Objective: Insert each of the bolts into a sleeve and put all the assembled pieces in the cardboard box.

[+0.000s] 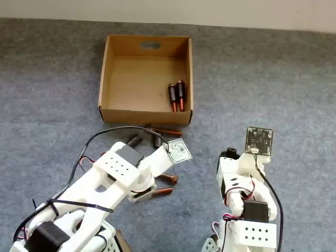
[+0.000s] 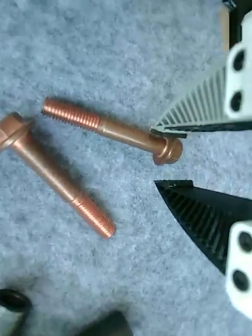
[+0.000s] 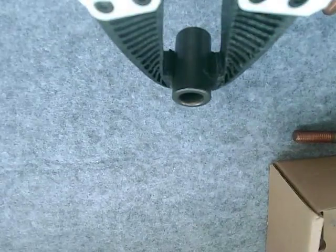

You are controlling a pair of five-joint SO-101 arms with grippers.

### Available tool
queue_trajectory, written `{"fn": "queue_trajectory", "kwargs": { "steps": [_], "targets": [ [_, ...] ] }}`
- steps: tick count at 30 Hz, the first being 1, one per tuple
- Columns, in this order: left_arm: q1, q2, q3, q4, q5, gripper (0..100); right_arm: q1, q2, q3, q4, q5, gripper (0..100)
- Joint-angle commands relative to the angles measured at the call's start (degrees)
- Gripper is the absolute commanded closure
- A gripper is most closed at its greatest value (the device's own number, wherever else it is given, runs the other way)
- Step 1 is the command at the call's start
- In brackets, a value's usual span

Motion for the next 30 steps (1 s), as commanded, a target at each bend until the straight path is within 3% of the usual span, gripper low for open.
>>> {"fn": "queue_trajectory", "kwargs": {
  "steps": [1, 10, 18, 30],
  "targets": [
    [0.7, -0.1, -1.7, -1.3, -0.9, 85, 0.5, -0.7, -0.6, -1.3, -0.4, 99.3],
    [1.0, -0.6, -1.2, -1.6, -1.0, 85, 0.5, -0.7, -0.6, -1.3, -0.4, 99.3],
    [8.2, -0.1, 1.5, -2.9, -0.9, 85, 0.5, -0.7, -0.6, -1.3, -0.4, 99.3],
    [0.0, 0.0, 5.2, -7.9, -1.0, 85, 0.5, -0.7, -0.6, -1.1, -0.4, 99.3]
  ]
}}
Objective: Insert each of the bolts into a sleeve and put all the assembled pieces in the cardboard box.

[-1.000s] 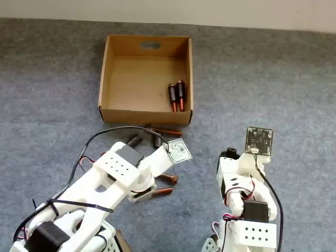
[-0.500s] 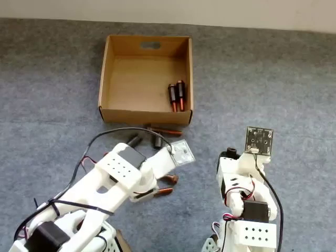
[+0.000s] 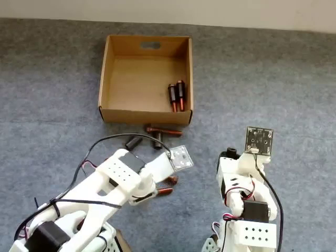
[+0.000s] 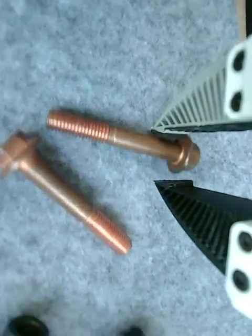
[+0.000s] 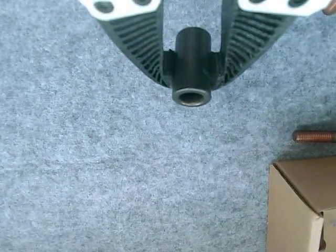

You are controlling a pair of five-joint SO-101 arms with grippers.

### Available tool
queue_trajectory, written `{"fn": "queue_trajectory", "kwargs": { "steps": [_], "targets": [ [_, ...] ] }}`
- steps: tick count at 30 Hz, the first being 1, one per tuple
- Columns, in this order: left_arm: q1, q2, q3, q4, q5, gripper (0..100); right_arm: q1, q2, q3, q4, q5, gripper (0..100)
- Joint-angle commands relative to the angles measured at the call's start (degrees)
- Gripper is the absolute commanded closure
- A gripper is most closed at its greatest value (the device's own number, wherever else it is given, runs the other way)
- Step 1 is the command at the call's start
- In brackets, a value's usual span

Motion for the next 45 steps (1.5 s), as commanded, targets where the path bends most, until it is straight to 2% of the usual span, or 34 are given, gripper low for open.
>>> {"fn": "queue_trajectory", "kwargs": {
  "steps": [1, 5, 9, 13, 17, 20, 24, 29, 34, 36, 40, 45],
  "targets": [
    [-1.2, -0.1, 0.3, -0.5, -0.5, 85, 0.5, -0.7, -0.6, -1.1, -0.4, 99.3],
    [-1.4, -0.1, 2.4, -0.4, -0.8, 86, 0.5, -0.7, -0.5, -1.0, -0.4, 99.3],
    [-1.5, -0.1, 3.2, 0.8, -7.1, 99, 0.5, -0.7, -0.5, -1.0, -0.4, 99.3],
    [-1.6, -0.7, 1.4, 6.9, -12.7, 98, 0.5, -0.7, -0.5, -1.0, -0.4, 99.3],
    [-2.2, -0.7, -2.8, 15.4, -22.0, 99, 0.5, -0.7, -0.5, -1.0, -0.4, 99.3],
    [-7.1, -0.6, -8.4, 18.5, -28.8, 99, 0.6, -0.7, -0.5, -1.0, -0.4, 99.3],
    [-16.7, -0.1, -14.3, 18.5, -34.2, 99, 0.6, -0.7, -0.5, -1.0, -0.4, 99.3],
    [-22.0, -0.1, -15.6, 18.5, -42.9, 99, 0.6, -0.7, -0.5, -1.0, -0.4, 99.3],
    [-23.6, 0.0, -15.2, 18.5, -43.8, 99, 0.6, -0.7, -0.5, -1.0, -0.4, 99.3],
    [-25.2, 0.0, -15.6, 18.3, -43.8, 95, 0.6, -0.7, -0.5, -1.0, -0.4, 99.3],
    [-28.6, 0.0, -14.2, 14.9, -43.8, 85, 0.6, -0.7, -0.5, -1.0, -0.4, 99.3],
    [-29.8, 0.0, -9.6, 8.2, -43.5, 84, 0.6, -0.7, -0.5, -1.0, -0.4, 99.3]
  ]
}}
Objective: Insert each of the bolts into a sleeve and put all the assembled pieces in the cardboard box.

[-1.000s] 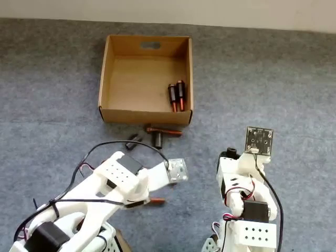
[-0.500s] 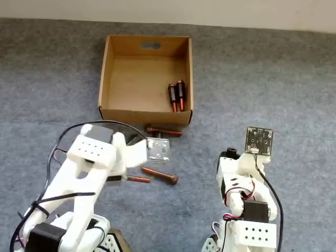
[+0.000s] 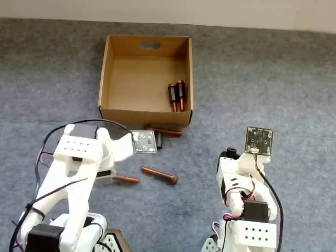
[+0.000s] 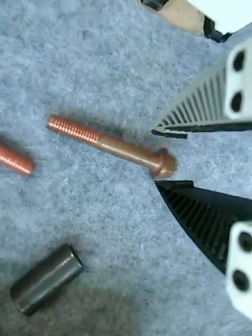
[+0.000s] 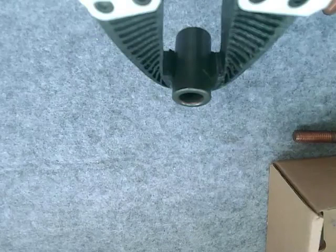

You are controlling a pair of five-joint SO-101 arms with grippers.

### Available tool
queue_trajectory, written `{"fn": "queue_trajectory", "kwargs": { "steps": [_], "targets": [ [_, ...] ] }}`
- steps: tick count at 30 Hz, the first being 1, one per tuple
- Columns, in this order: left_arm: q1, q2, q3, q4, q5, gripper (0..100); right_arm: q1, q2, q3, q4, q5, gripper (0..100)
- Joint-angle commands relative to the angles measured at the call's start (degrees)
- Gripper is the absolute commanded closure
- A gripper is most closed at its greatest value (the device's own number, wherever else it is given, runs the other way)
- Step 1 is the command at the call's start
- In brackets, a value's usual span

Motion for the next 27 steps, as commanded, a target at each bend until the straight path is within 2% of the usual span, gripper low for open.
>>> {"fn": "queue_trajectory", "kwargs": {
  "steps": [1, 6, 9, 13, 16, 21, 25, 27],
  "targets": [
    [-0.7, 0.0, 2.0, -5.1, -0.4, 84, 0.6, -0.7, -0.5, -1.0, -0.4, 99.3],
    [-1.1, -0.7, 3.6, -10.1, 0.5, 84, 0.6, -0.7, -0.5, -1.0, -0.4, 99.3],
    [-2.0, -0.7, 0.3, -10.2, 8.2, 84, 0.6, -0.7, -0.5, -1.0, -0.4, 99.3],
    [-1.6, -0.7, -3.9, -10.1, 26.0, 84, 0.6, -0.7, -0.5, -1.0, -0.4, 99.3],
    [-1.3, -0.7, -4.0, -9.5, 42.6, 84, 0.6, -0.7, -0.5, -1.0, -0.4, 99.3],
    [-1.3, -0.3, -4.0, -1.7, 68.4, 84, 0.6, -0.7, -0.5, -1.0, -0.4, 99.3],
    [-1.1, -0.2, -1.4, -1.1, 81.8, 84, 0.6, -0.7, -0.5, -1.0, -0.4, 99.3],
    [-1.2, -0.2, 1.2, -4.3, 86.2, 84, 0.6, -0.7, -0.5, -1.0, -0.4, 99.3]
  ]
}}
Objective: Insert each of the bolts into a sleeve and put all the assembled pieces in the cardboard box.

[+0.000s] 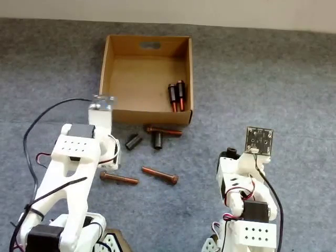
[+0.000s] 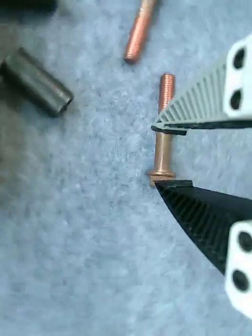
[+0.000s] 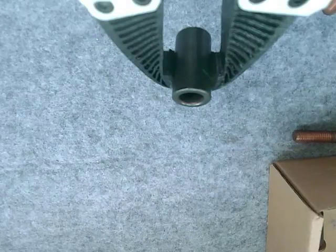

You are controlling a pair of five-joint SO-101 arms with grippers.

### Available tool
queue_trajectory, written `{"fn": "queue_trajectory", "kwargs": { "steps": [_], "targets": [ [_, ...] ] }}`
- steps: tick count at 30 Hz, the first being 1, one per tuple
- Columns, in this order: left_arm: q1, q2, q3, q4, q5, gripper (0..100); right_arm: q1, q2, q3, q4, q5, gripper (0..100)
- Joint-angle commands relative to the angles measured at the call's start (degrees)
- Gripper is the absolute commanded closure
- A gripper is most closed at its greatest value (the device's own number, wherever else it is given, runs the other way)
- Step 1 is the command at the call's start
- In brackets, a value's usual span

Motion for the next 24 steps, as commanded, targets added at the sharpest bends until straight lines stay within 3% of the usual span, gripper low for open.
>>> {"fn": "queue_trajectory", "kwargs": {
  "steps": [1, 6, 24],
  "targets": [
    [0.1, -0.2, 3.2, -4.0, 9.0, 84, 0.6, -0.7, -0.5, -1.0, -0.4, 99.3],
    [0.2, -0.2, 10.1, -10.7, 13.2, 84, 0.6, -0.7, -0.5, -1.0, -0.4, 99.3],
    [0.4, -0.2, 12.5, -22.5, 13.4, 84, 0.6, -0.7, -0.5, -0.9, -0.4, 99.3]
  ]
}}
